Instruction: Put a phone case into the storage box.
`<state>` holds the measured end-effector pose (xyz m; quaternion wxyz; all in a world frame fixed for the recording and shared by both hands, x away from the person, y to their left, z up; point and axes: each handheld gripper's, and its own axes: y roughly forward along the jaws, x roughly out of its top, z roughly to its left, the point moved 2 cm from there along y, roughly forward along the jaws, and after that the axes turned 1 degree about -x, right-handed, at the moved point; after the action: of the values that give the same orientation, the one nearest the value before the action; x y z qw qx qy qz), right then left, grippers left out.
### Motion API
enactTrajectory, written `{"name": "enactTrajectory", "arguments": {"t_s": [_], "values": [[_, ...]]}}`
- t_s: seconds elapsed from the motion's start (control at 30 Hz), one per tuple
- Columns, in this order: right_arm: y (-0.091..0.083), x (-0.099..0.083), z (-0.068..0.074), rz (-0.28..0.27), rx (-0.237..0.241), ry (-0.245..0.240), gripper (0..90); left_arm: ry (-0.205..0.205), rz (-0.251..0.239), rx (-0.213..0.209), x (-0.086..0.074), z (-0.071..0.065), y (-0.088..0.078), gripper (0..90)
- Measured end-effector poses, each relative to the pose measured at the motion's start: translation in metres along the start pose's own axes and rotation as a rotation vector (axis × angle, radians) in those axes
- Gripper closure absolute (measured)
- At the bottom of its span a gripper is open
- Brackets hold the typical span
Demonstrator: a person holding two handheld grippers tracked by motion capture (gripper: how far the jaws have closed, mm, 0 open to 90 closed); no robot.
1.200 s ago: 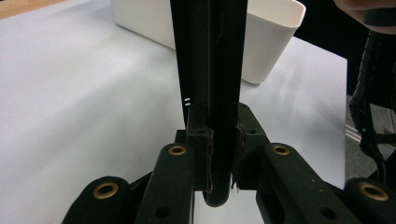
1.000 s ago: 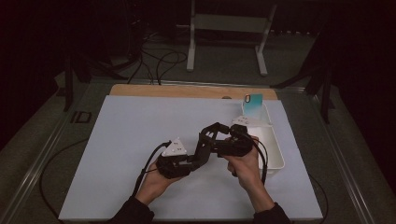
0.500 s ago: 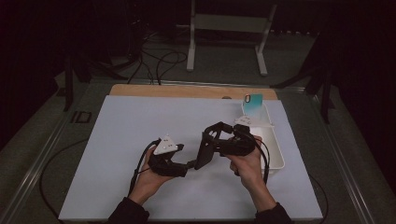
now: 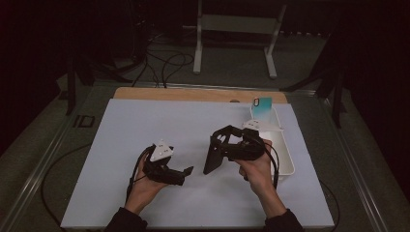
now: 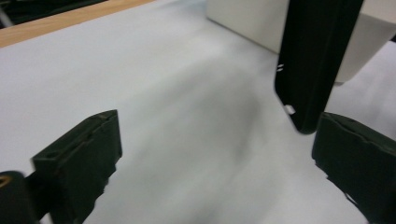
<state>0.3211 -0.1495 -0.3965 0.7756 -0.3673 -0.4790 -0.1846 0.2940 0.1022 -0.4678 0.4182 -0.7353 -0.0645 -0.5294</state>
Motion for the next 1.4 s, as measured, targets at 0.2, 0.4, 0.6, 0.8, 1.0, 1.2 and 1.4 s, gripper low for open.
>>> {"name": "enactTrajectory", "arguments": {"t_s": [0.2,0.4,0.6,0.8,1.0,1.2,1.4], "values": [[0.000,0.002,-0.001,0.001,-0.014,-0.014,13.5,-0.009,-0.011,0.055,-0.009,0.011,-0.010,0.3],[-0.001,0.006,-0.004,-0.002,-0.025,-0.025,13.5,-0.016,-0.026,0.093,-0.018,0.020,-0.019,0.2],[-0.002,0.009,-0.006,-0.005,-0.039,-0.034,13.5,-0.027,-0.038,0.130,-0.027,0.027,-0.026,0.1],[-0.002,0.011,-0.008,-0.011,-0.046,-0.044,13.5,-0.039,-0.066,0.167,-0.041,0.034,-0.040,0.1],[-0.001,0.012,-0.009,-0.009,-0.051,-0.051,13.6,-0.052,-0.065,0.208,-0.055,0.041,-0.049,0.1],[-0.001,0.015,-0.009,-0.010,-0.058,-0.058,13.6,-0.060,-0.097,0.219,-0.065,0.044,-0.059,0.1],[-0.001,0.020,-0.011,-0.017,-0.065,-0.073,13.6,-0.048,-0.102,0.227,-0.074,0.046,-0.069,0.2]]}}
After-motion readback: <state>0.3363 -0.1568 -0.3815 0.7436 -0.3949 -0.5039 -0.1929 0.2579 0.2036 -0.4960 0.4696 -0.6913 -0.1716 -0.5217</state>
